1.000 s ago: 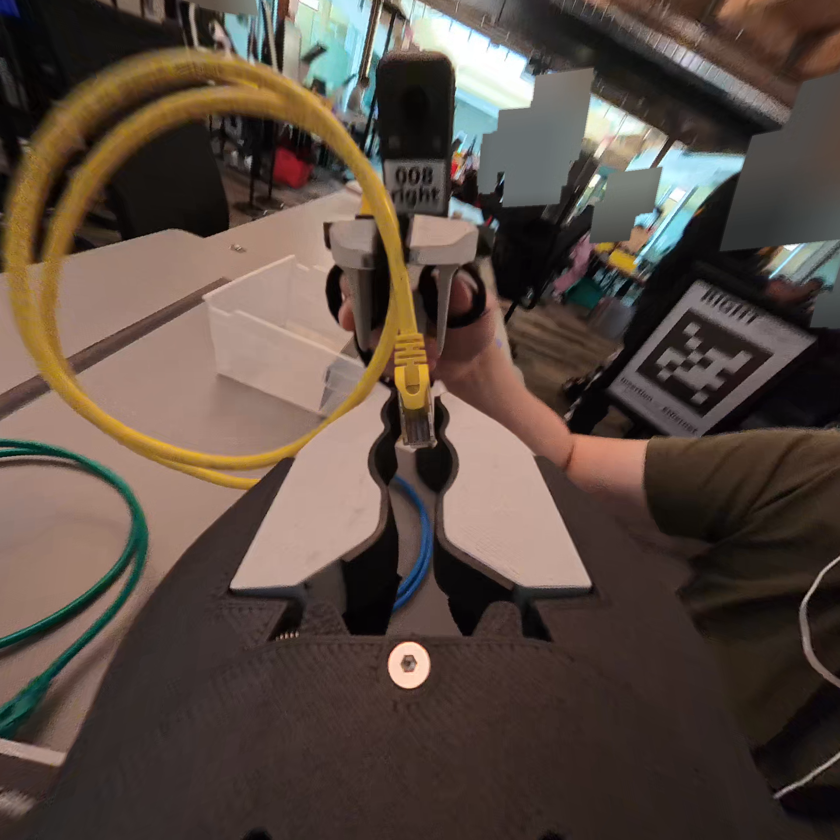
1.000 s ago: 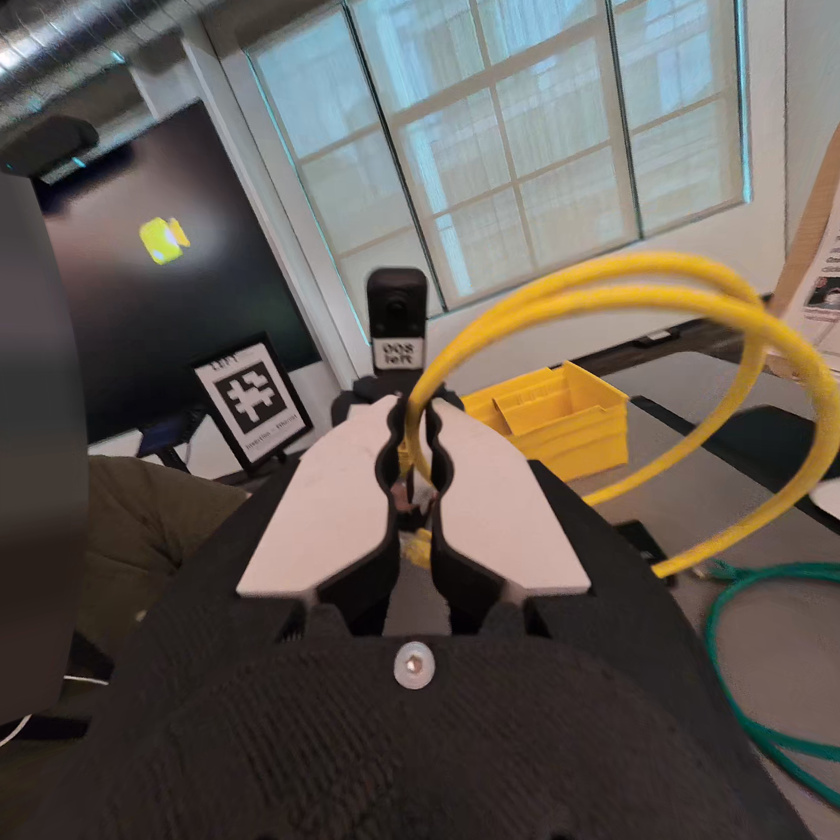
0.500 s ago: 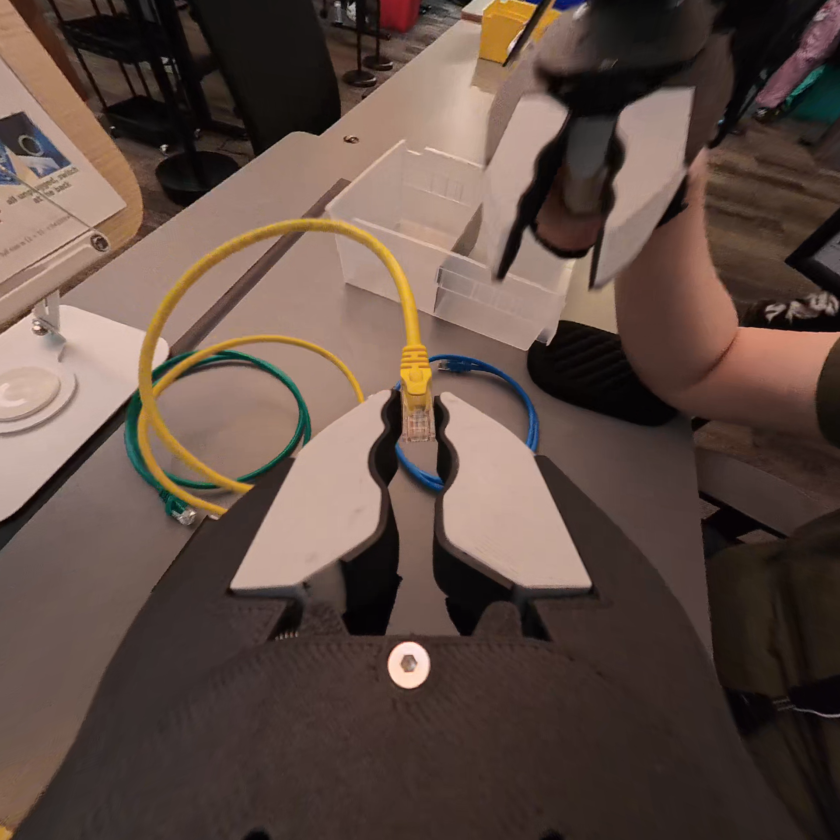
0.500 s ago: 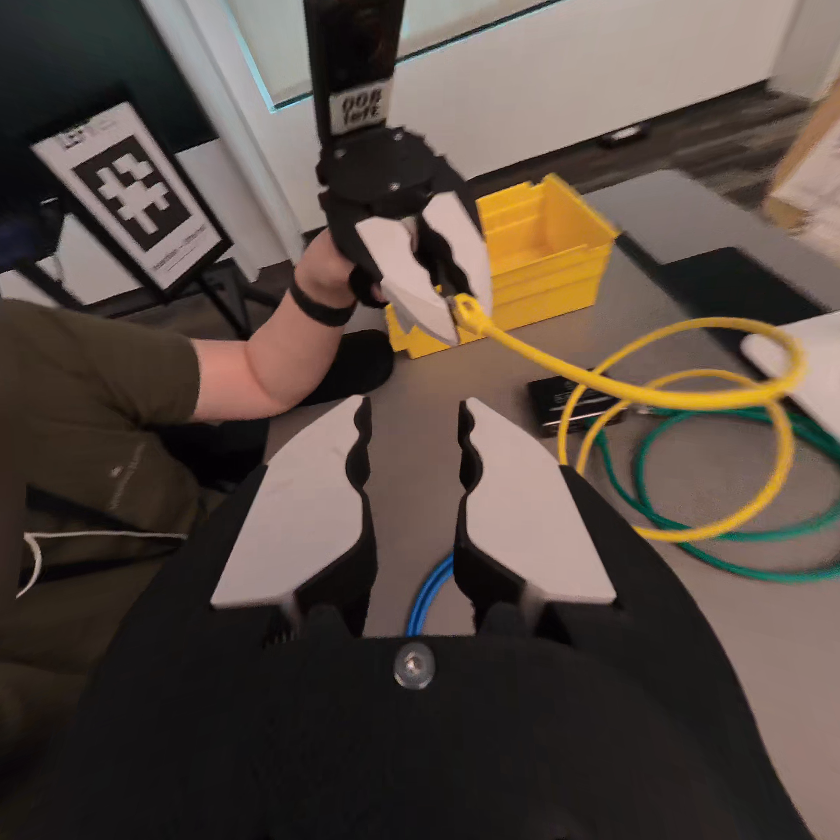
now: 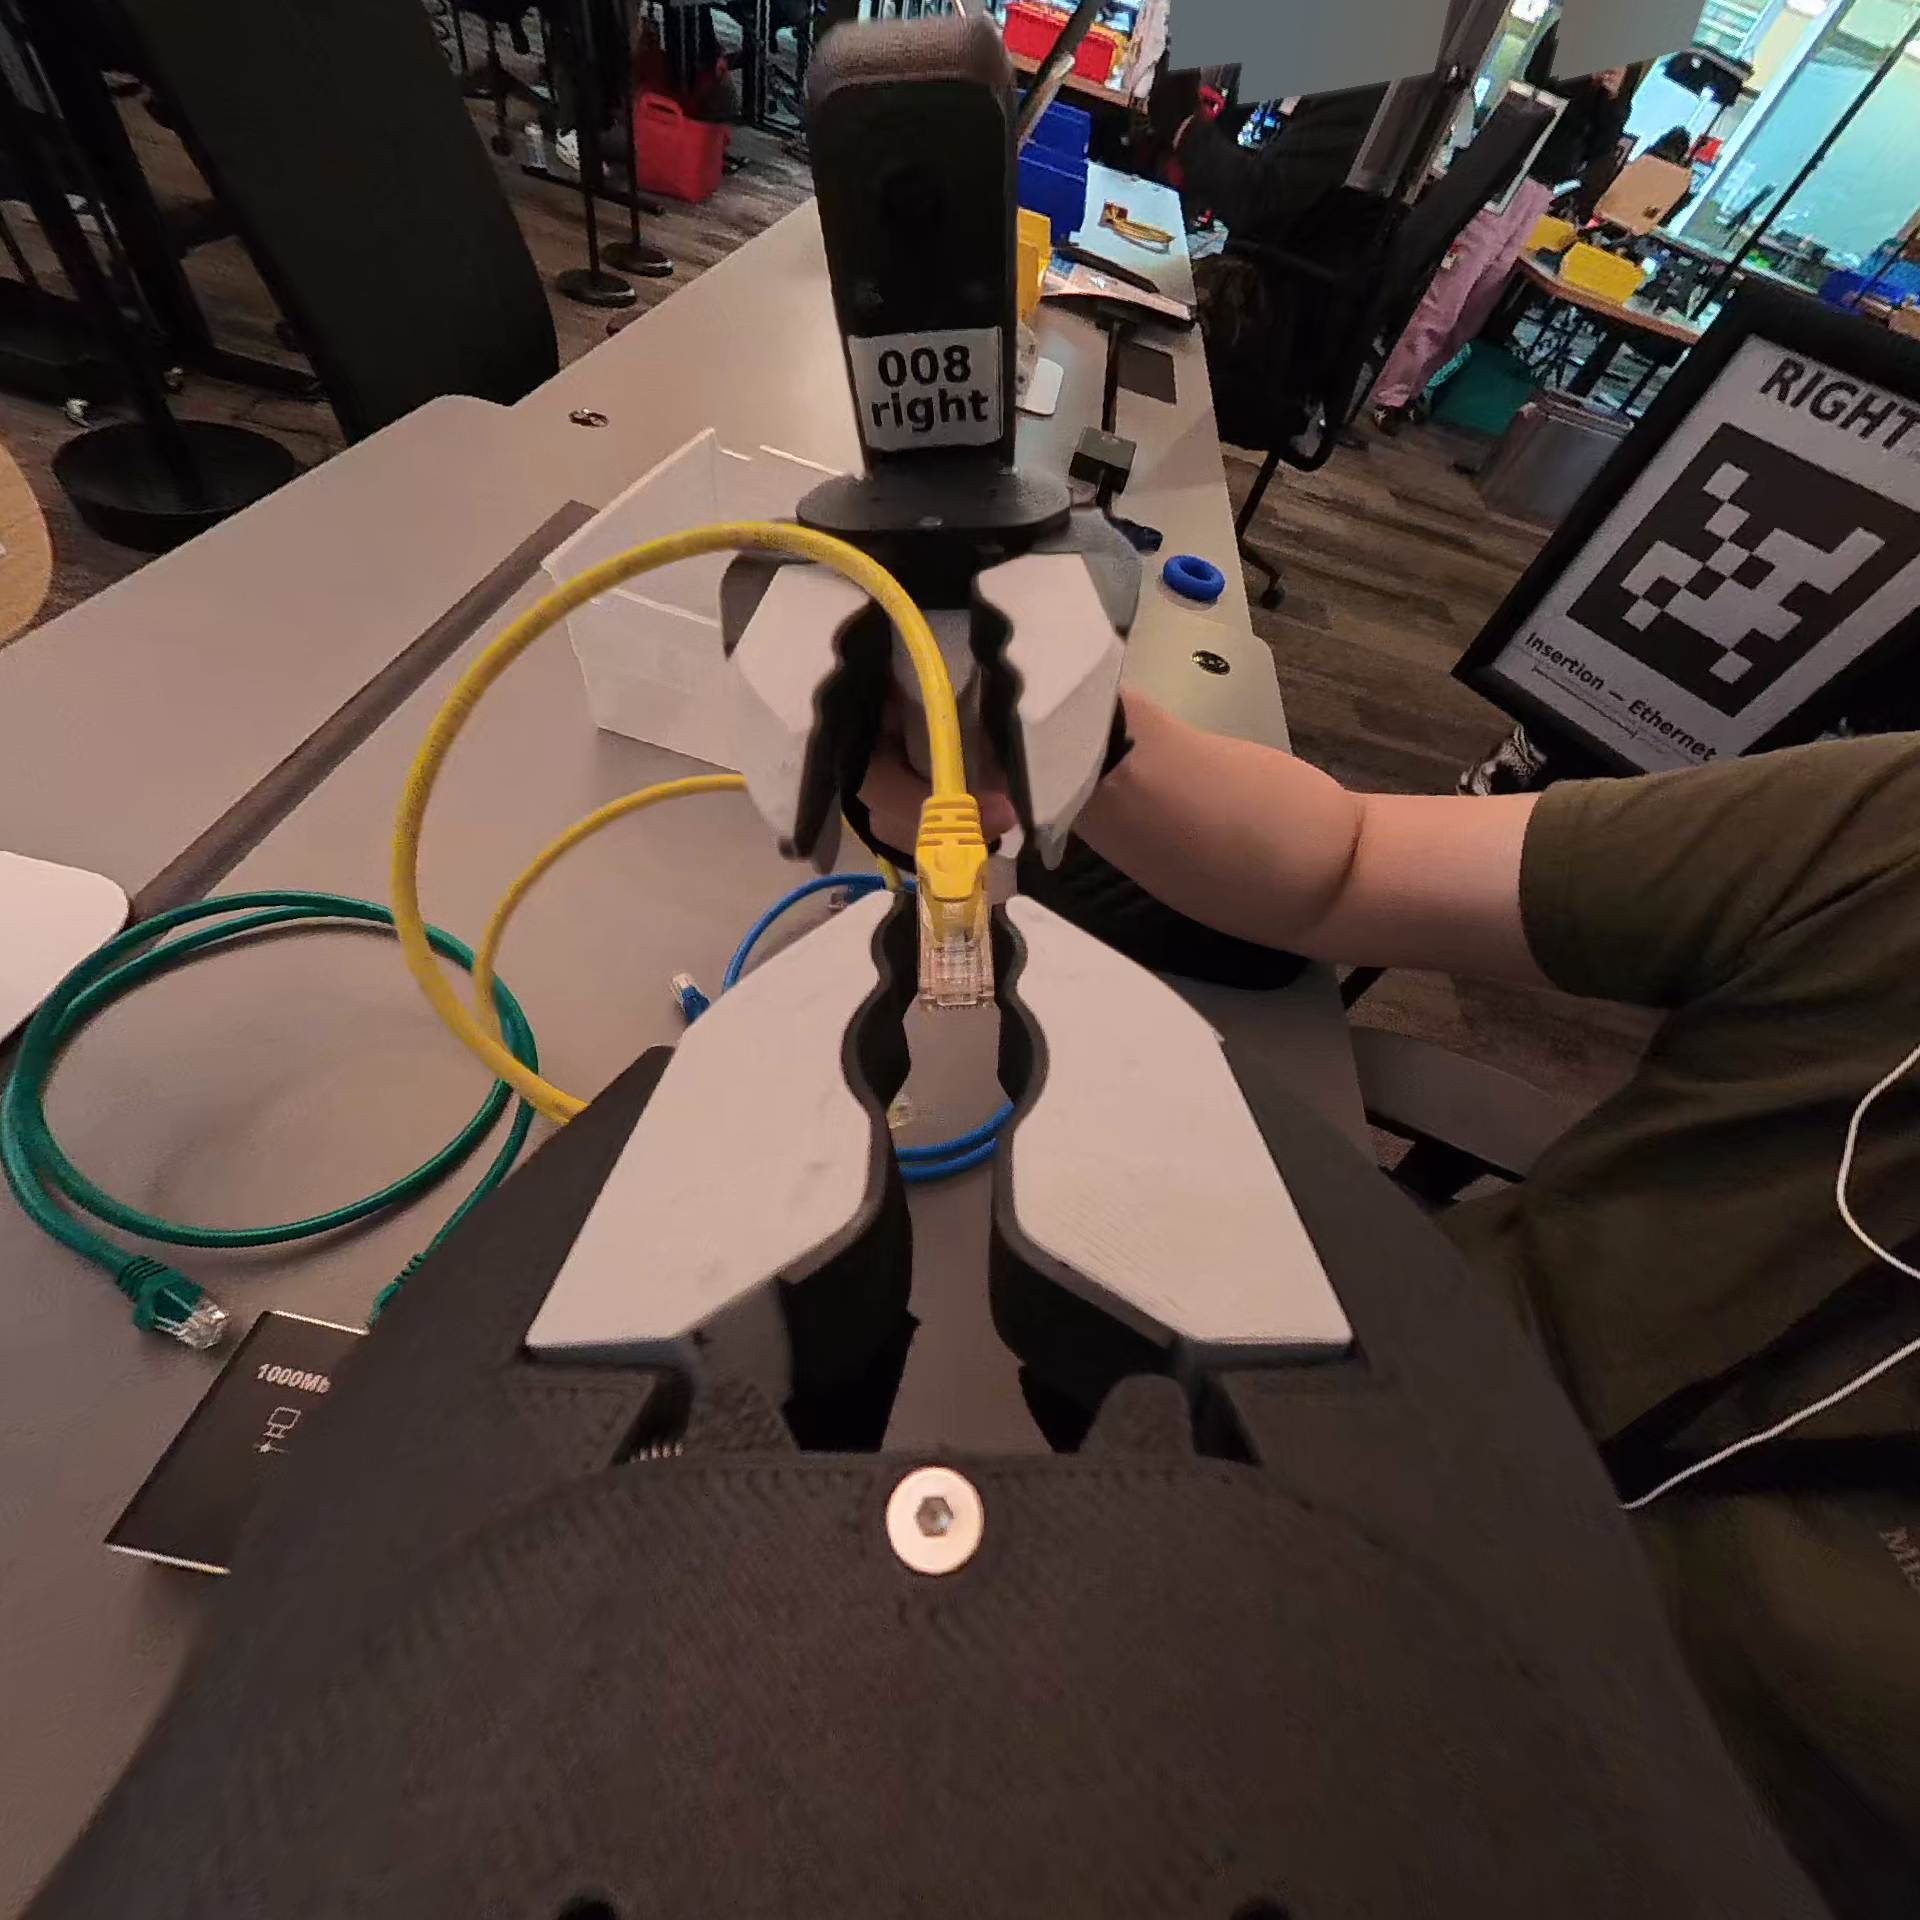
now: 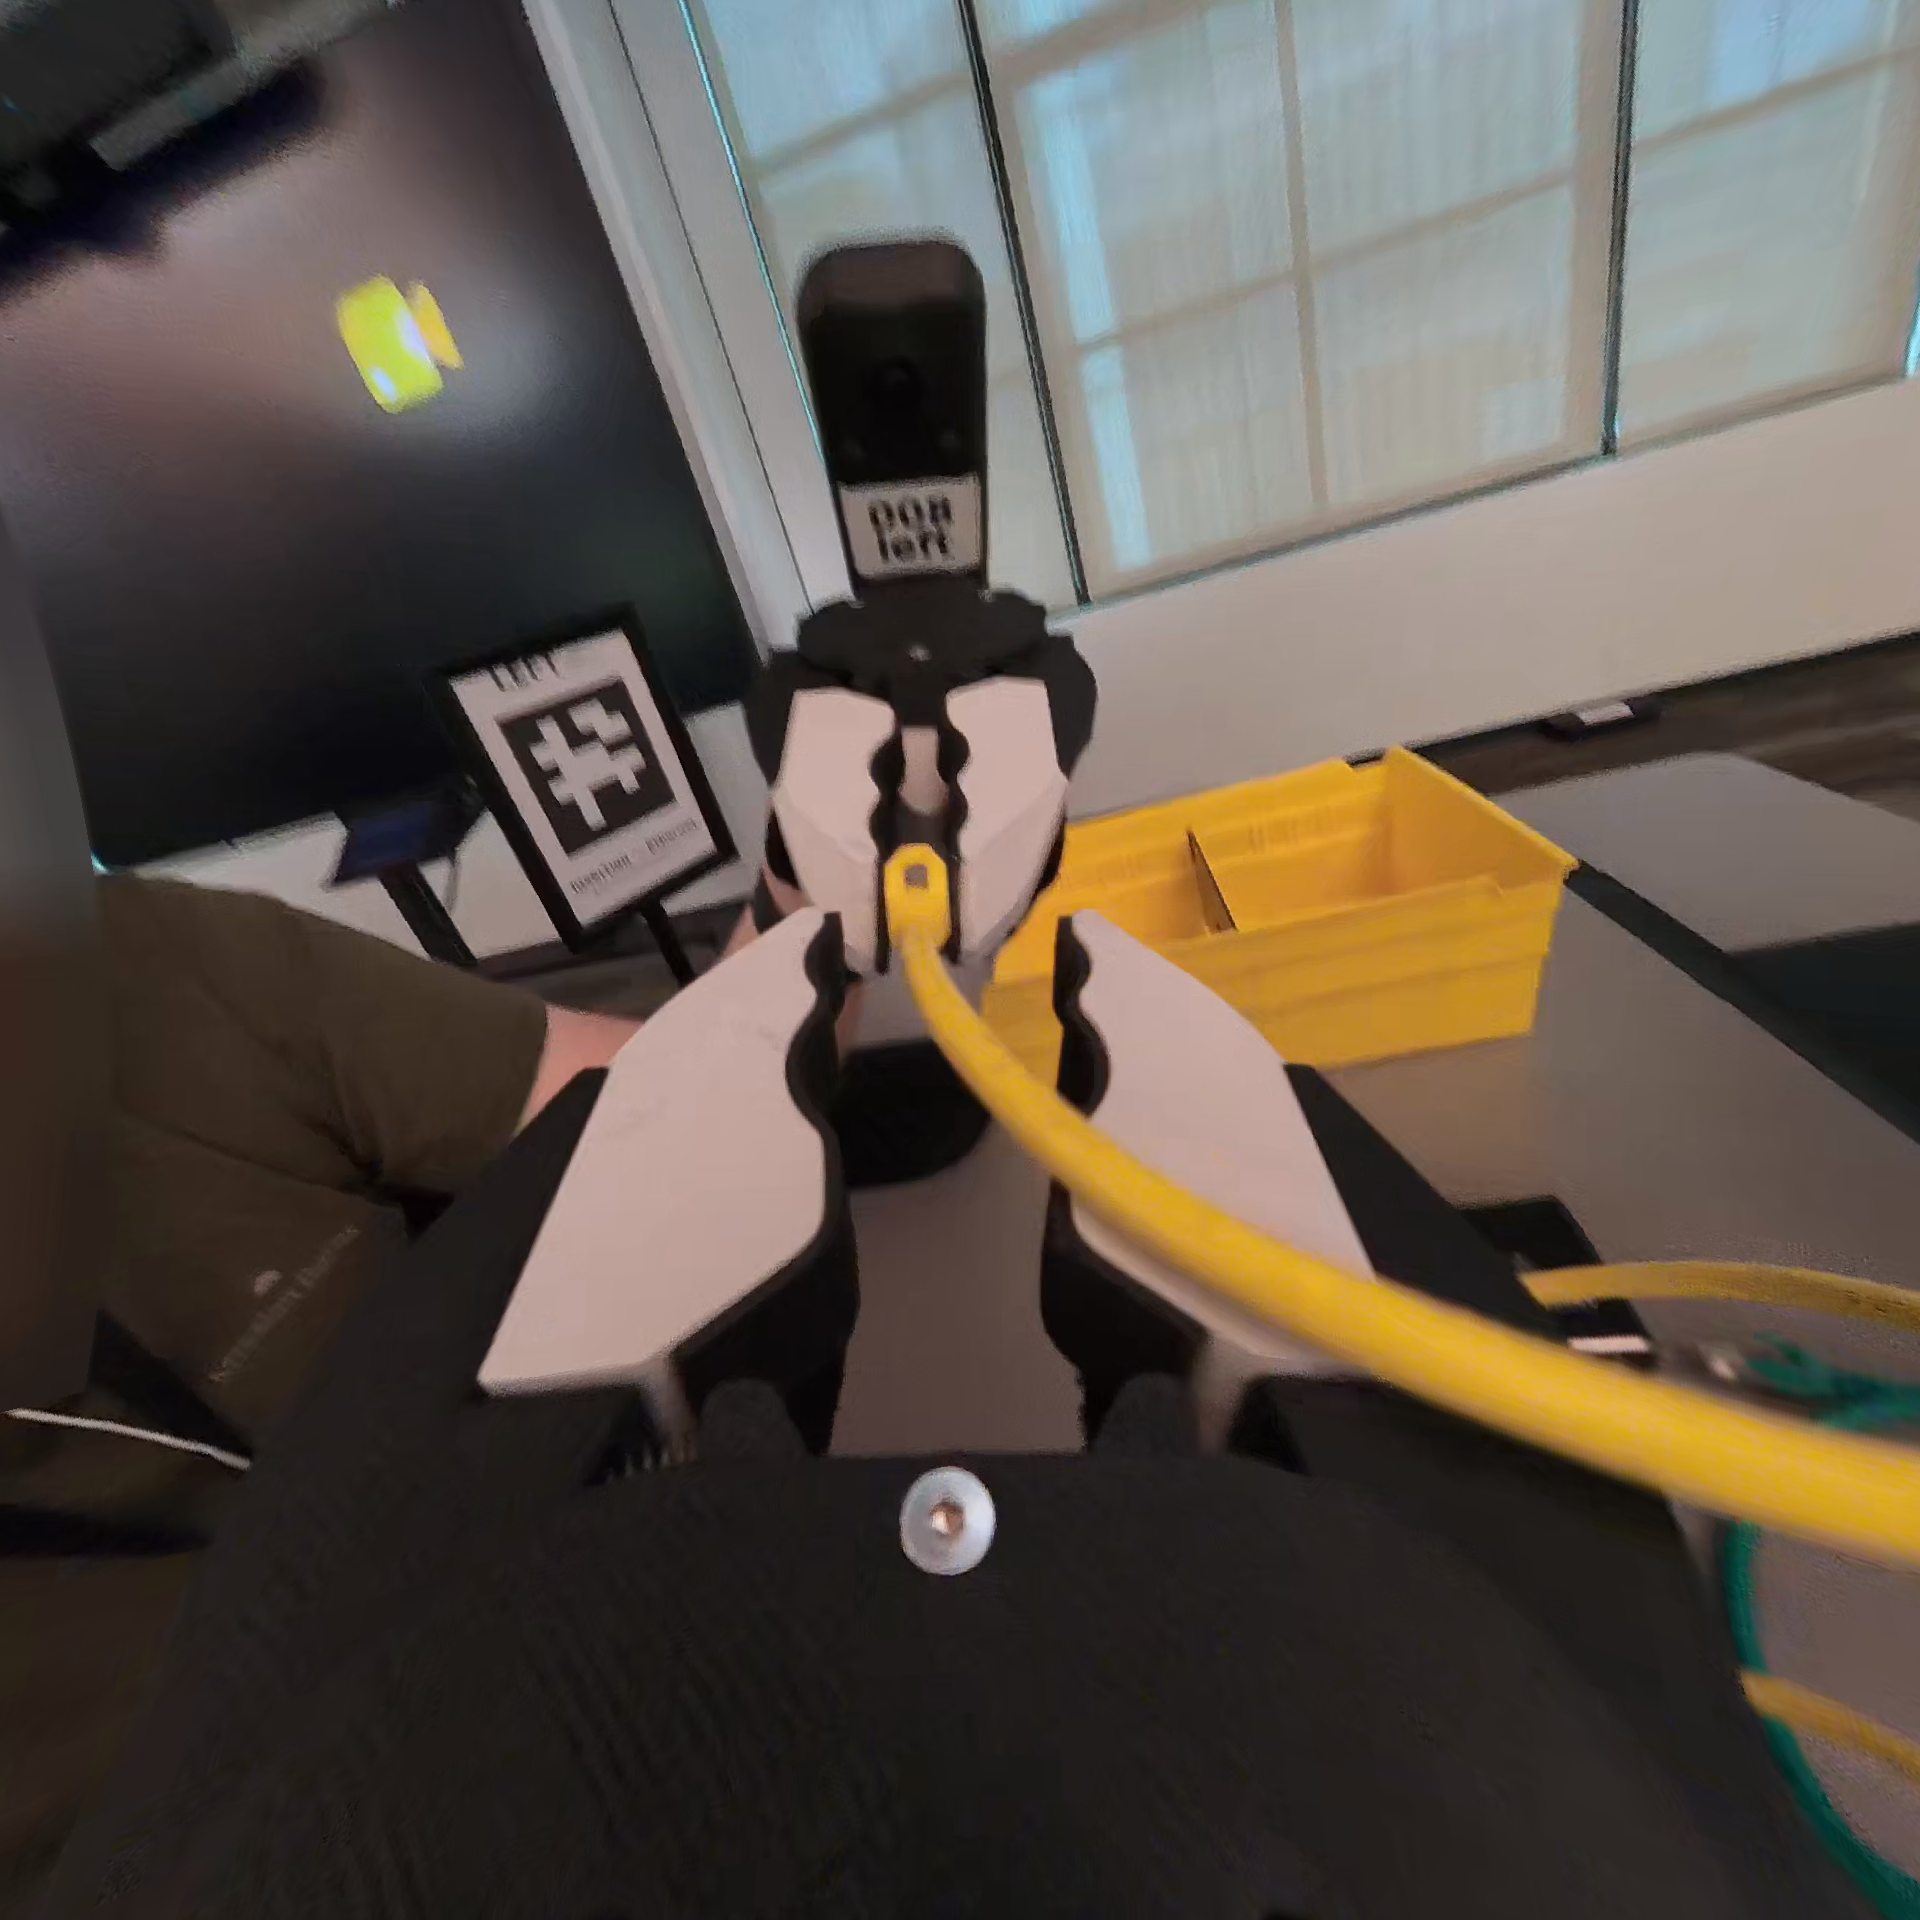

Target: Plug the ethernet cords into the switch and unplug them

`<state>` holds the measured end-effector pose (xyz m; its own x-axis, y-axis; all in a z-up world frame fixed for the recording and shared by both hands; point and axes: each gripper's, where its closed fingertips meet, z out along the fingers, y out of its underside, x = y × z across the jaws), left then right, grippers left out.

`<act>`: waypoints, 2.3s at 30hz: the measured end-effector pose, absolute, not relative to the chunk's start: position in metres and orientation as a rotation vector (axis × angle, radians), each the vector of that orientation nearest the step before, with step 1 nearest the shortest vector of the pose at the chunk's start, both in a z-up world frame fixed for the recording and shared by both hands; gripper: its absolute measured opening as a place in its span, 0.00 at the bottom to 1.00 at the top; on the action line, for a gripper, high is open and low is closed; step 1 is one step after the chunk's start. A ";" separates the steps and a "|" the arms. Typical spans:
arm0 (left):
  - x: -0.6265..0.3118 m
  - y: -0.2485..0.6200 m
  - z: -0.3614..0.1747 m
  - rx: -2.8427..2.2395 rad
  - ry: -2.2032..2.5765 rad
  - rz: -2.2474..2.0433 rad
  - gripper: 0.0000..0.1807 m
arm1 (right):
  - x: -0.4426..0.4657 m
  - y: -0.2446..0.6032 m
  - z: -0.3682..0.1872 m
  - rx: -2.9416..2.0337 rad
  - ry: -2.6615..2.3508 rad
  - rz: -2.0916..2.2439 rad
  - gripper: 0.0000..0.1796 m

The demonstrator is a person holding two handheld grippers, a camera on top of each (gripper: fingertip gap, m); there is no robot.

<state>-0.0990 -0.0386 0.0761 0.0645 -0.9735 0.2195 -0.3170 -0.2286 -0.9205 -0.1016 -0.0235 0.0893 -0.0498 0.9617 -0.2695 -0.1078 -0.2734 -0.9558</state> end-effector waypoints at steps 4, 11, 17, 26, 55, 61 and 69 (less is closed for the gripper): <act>-0.096 -0.041 0.071 -1.648 1.350 -1.158 0.07 | -0.106 -0.030 0.086 -1.287 -1.058 1.457 0.16; -0.096 -0.042 0.068 -1.651 1.371 -1.166 0.07 | -0.105 -0.035 0.082 -1.302 -1.113 1.455 0.06; -0.098 -0.043 0.064 -1.667 1.390 -1.149 0.07 | -0.106 -0.038 0.080 -1.307 -1.138 1.468 0.09; -0.097 -0.043 0.057 -1.692 1.425 -1.107 0.07 | -0.098 -0.034 0.080 -1.329 -1.148 1.432 0.05; -0.154 0.055 0.025 -1.915 1.072 -0.391 0.40 | -0.067 0.001 0.075 -1.380 -1.137 0.986 0.05; -0.160 0.068 -0.063 -2.138 1.313 -0.326 0.47 | -0.043 -0.001 0.093 -1.332 -1.138 0.906 0.05; -0.166 0.096 -0.123 -2.156 1.764 -0.153 0.56 | -0.019 -0.017 0.118 -1.242 -1.154 0.900 0.05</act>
